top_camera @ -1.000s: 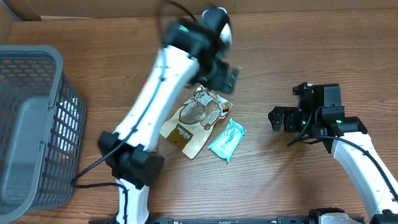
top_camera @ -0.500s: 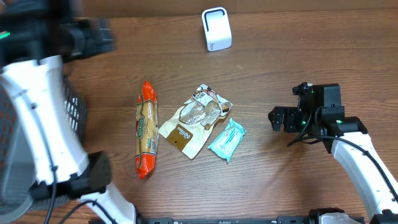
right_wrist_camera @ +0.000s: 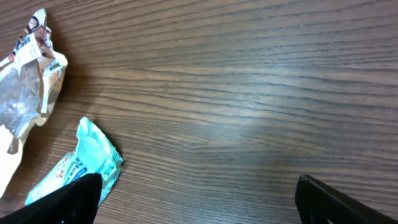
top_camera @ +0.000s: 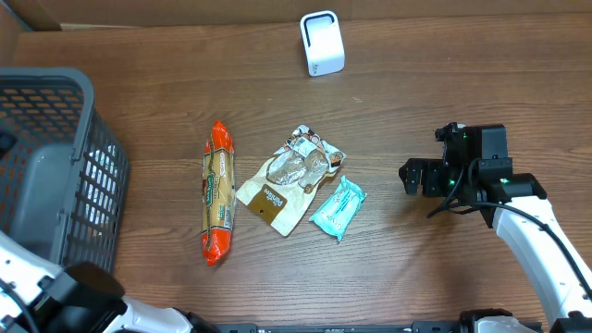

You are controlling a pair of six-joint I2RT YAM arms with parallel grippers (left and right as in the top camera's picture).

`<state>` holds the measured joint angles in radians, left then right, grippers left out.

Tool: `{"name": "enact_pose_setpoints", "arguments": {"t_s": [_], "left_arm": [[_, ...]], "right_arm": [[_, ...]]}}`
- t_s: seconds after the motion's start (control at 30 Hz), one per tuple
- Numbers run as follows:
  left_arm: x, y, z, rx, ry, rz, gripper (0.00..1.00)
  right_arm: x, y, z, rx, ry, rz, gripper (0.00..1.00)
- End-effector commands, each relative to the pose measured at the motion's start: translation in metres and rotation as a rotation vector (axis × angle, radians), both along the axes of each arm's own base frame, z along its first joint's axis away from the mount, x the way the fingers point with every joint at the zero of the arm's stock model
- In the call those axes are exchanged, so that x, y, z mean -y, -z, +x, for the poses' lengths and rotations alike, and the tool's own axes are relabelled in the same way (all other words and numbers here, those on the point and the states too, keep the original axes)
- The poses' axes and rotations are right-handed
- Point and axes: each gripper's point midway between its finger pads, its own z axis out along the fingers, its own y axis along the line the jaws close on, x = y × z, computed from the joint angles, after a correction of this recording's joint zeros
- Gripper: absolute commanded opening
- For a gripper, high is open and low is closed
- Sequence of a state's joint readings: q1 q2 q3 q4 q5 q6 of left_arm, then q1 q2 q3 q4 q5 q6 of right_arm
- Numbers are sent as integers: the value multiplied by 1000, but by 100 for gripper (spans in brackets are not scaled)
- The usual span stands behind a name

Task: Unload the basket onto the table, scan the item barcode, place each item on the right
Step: 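Reach the left gripper into the basket and grasp the white Pantene tube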

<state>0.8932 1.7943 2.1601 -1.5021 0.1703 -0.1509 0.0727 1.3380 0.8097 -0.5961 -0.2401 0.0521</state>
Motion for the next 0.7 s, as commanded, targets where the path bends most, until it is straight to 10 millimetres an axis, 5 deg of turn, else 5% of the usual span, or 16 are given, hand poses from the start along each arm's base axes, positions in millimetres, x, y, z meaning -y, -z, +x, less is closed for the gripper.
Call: {"name": "enact_pose_setpoints", "arguments": {"t_s": [0.0,0.23,0.67], "left_arm": [[-1,15,7,7,60,-9,91],[8,74,37,16,226,-46,95],[32,201,25,-81,380,-96,100]], "right_arm": [[-3,-8,6,24,-9,9,100],[-3,-8,6,24,-9,9,100],[-3,-8,6,24,-9,9,100]]}}
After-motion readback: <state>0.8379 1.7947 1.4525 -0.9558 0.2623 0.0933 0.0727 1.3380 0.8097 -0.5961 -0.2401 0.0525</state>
